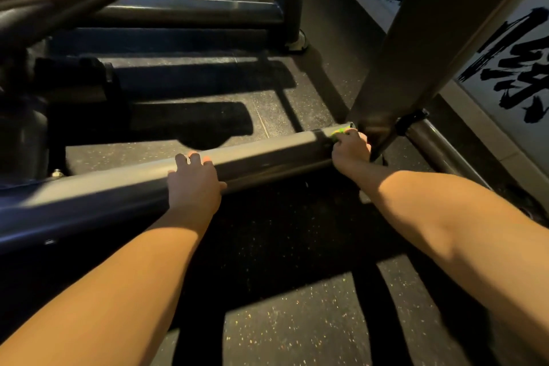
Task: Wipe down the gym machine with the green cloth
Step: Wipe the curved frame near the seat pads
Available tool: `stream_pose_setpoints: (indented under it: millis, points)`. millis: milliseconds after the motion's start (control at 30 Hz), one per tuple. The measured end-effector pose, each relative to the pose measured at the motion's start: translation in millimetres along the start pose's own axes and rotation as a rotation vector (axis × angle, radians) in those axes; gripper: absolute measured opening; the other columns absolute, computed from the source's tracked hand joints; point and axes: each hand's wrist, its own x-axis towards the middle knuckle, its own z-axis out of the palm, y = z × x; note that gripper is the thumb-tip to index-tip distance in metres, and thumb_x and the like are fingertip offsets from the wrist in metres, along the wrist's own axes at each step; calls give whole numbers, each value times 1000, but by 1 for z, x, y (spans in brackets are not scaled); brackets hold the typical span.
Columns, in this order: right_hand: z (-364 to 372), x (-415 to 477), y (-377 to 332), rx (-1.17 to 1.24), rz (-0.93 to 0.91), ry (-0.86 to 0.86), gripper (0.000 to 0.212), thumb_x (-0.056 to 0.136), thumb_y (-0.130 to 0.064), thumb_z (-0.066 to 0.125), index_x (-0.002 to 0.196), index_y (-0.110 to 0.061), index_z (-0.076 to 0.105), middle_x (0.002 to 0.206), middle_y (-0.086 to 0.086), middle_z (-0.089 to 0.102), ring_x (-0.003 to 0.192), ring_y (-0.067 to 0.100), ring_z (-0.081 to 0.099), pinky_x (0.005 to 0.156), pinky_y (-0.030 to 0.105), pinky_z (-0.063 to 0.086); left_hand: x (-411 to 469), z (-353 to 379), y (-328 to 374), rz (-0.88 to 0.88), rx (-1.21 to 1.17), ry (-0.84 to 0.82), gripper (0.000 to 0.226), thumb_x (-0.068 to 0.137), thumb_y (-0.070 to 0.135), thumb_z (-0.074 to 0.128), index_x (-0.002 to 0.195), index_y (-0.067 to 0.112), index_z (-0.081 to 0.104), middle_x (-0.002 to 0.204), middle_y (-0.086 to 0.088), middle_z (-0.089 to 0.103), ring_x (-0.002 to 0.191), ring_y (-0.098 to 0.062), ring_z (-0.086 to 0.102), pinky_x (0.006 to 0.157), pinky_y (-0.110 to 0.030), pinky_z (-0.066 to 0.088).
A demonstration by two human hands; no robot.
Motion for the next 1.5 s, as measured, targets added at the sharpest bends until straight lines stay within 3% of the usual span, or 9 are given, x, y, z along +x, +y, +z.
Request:
stream_pose_setpoints:
  millis: [100, 333, 633, 733, 867, 1033, 1133, 1333, 1500]
  points:
    - [18, -27, -35, 91, -57, 20, 41, 102, -22, 44, 137, -5, 55, 152, 15, 44, 142, 34, 36, 118, 44, 31, 0, -4, 3, -16, 10, -10, 52, 98, 52, 57, 135, 15, 54, 141, -12, 48, 135, -33, 37, 90, -41, 50]
    - [23, -83, -43, 121, -534, -68, 51, 104, -26, 41, 153, -12, 44, 164, 2, 34, 154, 24, 22, 126, 37, 15, -2, -1, 1, 4, 9, 14, 56, 97, 54, 57, 138, 16, 52, 142, -11, 48, 136, -33, 37, 91, -41, 51]
    - [8, -33, 0, -135, -282, -20, 56, 101, -35, 29, 139, -5, 56, 151, 14, 49, 137, 34, 41, 118, 44, 31, -3, 1, -1, 5, 8, 29, 58, 97, 56, 56, 139, 17, 51, 144, -11, 48, 137, -34, 37, 92, -42, 50]
    - [17, -60, -12, -93, -416, -11, 58, 94, -36, 32, 127, -1, 64, 140, 16, 58, 121, 36, 48, 108, 44, 41, -3, 0, 0, 11, 8, 21, 59, 97, 56, 56, 141, 17, 50, 145, -11, 47, 138, -34, 37, 93, -43, 50]
    - [7, -56, 11, -65, -561, -21, 56, 99, -39, 38, 136, -3, 62, 146, 11, 57, 125, 37, 48, 109, 45, 42, -5, -1, -2, 22, -23, 30, 60, 97, 55, 56, 144, 17, 49, 145, -10, 46, 138, -33, 36, 95, -44, 50]
    - [-6, -7, 9, -180, -304, 18, 48, 107, -39, 35, 127, -6, 63, 136, 15, 60, 125, 34, 49, 107, 42, 34, -7, -2, -1, 20, -13, 27, 60, 97, 55, 55, 144, 17, 49, 145, -10, 47, 138, -33, 37, 92, -44, 51]
    - [14, -21, -11, -49, -167, -2, 64, 104, -51, 35, 145, -4, 48, 154, 16, 44, 144, 34, 33, 119, 47, 28, -10, -3, 0, 15, 8, 39, 60, 98, 55, 53, 145, 18, 47, 145, -9, 47, 137, -32, 38, 92, -42, 51]
    - [52, -86, -47, 149, -532, 15, 68, 100, -50, 36, 157, -13, 35, 168, 11, 22, 157, 32, 6, 127, 49, 3, -11, -6, 0, 24, 18, 23, 62, 99, 55, 52, 148, 18, 45, 147, -9, 45, 140, -32, 36, 92, -42, 52]
    - [36, -38, -15, 146, -606, -52, 55, 104, -44, 46, 153, -20, 44, 165, 9, 29, 155, 29, 14, 127, 49, 12, -9, -6, -1, 27, 16, 22, 63, 98, 57, 52, 149, 19, 44, 148, -9, 44, 139, -32, 36, 90, -42, 53]
